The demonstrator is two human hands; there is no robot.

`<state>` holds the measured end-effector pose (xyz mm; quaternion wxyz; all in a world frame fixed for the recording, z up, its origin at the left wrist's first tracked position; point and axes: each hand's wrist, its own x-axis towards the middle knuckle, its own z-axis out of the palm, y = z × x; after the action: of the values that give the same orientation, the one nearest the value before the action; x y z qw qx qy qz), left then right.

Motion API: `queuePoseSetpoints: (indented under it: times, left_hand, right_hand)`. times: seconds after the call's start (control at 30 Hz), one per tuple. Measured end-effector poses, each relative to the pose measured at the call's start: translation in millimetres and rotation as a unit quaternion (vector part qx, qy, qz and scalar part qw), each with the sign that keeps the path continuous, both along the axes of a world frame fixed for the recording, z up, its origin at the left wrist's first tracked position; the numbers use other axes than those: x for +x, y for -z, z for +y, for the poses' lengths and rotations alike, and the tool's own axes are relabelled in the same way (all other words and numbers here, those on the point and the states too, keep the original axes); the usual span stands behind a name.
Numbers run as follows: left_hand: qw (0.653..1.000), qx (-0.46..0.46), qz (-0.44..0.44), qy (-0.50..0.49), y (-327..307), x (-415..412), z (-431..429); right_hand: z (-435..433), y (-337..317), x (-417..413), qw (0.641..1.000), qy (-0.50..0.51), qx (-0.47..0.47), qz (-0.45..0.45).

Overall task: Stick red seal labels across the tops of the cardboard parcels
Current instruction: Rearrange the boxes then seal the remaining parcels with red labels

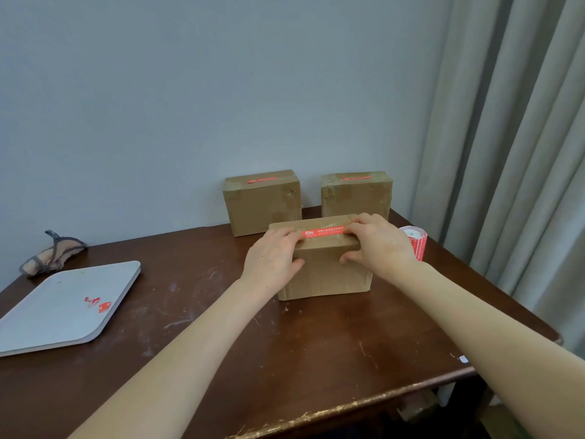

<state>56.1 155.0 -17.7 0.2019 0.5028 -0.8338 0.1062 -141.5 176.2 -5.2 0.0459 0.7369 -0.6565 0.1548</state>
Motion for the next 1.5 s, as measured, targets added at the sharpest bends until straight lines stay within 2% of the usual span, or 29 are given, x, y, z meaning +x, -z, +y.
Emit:
queuePoseSetpoints:
  times: [0.23, 0.5, 0.83, 1.0, 1.1, 1.23, 1.37, 1.43, 1.5]
  left_hand:
    - [1.000, 0.014, 0.004, -0.026, -4.9, 1.7, -1.4]
    - [0.995, -0.005, -0.077, -0.055, -6.6, -10.0, -5.8]
    - [0.997, -0.018, -0.047, -0.053, -3.4, -8.4, -4.3]
    - [0.999, -0.039, 0.002, 0.000, 8.6, 1.5, 0.7]
    - [0.999, -0.005, 0.050, 0.003, 8.0, 5.0, 0.6]
    - [0.985, 0.050, 0.156, -0.048, 11.3, 19.2, 7.6]
    - [0.950, 0.160, 0.254, -0.091, 25.1, 33.0, 17.6]
    - [0.926, 0.221, 0.293, -0.092, 31.5, 33.2, 20.6]
    - [0.906, 0.264, 0.321, -0.083, 33.4, 30.8, 22.9]
  right_hand:
    - [-4.7, -3.9, 3.7, 1.000, 0.004, 0.015, -0.004]
    - [-6.9, 1.2, 6.6, 0.999, 0.019, 0.006, 0.036]
    - [-4.8, -0.2, -0.6, 1.000, 0.008, 0.002, 0.011]
    - [0.3, 9.2, -4.8, 1.000, -0.006, -0.026, -0.006]
    - [1.3, 8.0, -3.5, 0.999, -0.005, -0.020, -0.045]
    - [7.3, 11.4, -6.2, 0.981, 0.024, 0.011, -0.194]
    - [14.3, 31.4, -8.2, 0.951, 0.076, 0.047, -0.296]
    - [15.1, 42.7, -7.5, 0.924, 0.086, 0.095, -0.360]
    - [15.5, 49.2, -7.4, 0.910, 0.085, 0.122, -0.386]
